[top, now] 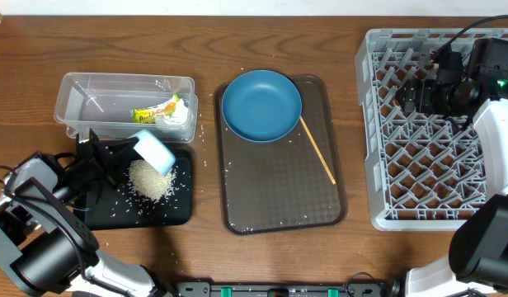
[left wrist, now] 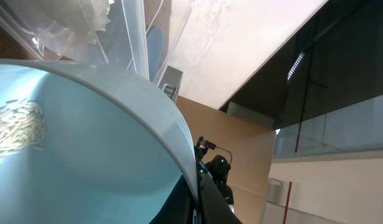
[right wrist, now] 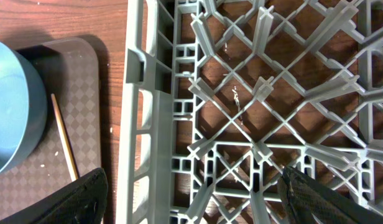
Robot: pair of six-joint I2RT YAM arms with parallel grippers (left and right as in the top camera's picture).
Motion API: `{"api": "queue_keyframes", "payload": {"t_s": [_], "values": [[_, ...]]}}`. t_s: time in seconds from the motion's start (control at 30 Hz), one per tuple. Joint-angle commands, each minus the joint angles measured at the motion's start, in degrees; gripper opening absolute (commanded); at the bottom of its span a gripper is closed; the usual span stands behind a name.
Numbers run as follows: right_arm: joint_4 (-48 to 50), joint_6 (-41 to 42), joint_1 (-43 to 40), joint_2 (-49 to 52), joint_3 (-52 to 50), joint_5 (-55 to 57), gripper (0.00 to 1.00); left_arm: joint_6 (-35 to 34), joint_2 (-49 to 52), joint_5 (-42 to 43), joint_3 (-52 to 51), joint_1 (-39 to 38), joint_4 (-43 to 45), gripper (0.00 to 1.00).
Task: Sort waste into correct bins and load items into the dishwasher rack
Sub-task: 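Tilt the white bowl with the left gripper, pouring rice onto the black tray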
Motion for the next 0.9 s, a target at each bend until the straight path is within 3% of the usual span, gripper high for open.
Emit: {"api": "queue_keyframes", "payload": {"t_s": [0.0,0.1,0.17,0.23,0.3,0.4,0.47,0.53,0.63,0.7,0.87], "values": [[0.0,0.5,0.3,-0.1,-0.1,0.3,0.87,-1.8,0.2,0.0,-0.4,0.3,-0.1,0.06],[0.0,0.5,0.3,-0.1,-0.1,0.3,0.87,-3.2,0.2,-5.6,-0.4,0.3,-0.2,0.06],[0.0,0.5,0.3,-0.1,-0.1,0.3,0.87,-3.6,0.2,-5.1,-0.4,0.3,-0.9,0.06],[0.0,0.5,0.3,-0.1,-0.1,0.3,0.87,1.7,0.1,0.3,-0.4,0.2,-1.5,0.06],[0.0,0.5,0.3,-0.1,-0.1,0.3,0.87,6.0,0.1,0.2,-0.3,0.3,-0.7,0.06],[0.0,0.5,0.3,-0.1,-0.1,0.3,0.87,-0.6,0.3,-5.8,-0.4,0.6,0.1,0.06],[0.0,0.5,0.3,-0.1,-0.1,0.3,0.87,4.5,0.2,1.6,-0.4,0.3,-1.1,0.06],[0.0,0.5,0.3,-0.1,-0.1,0.3,0.87,6.2,0.1,0.0,-0.2,0.3,-0.4,0.07],[0.0,0.5,0.3,-0.1,-0.1,0.3,0.87,0.5,0.2,-4.9,-0.3,0.9,0.8,0.06],[0.0,0.5,0.3,-0.1,-0.1,0.3,0.87,4.9,0.0,-1.4,-0.3,0.6,0.2,0.06],[0.0,0.5,0.3,-0.1,-0.1,0.3,0.87,7.8,-0.2,-4.1,-0.3,0.1,-3.1,0.06]]}}
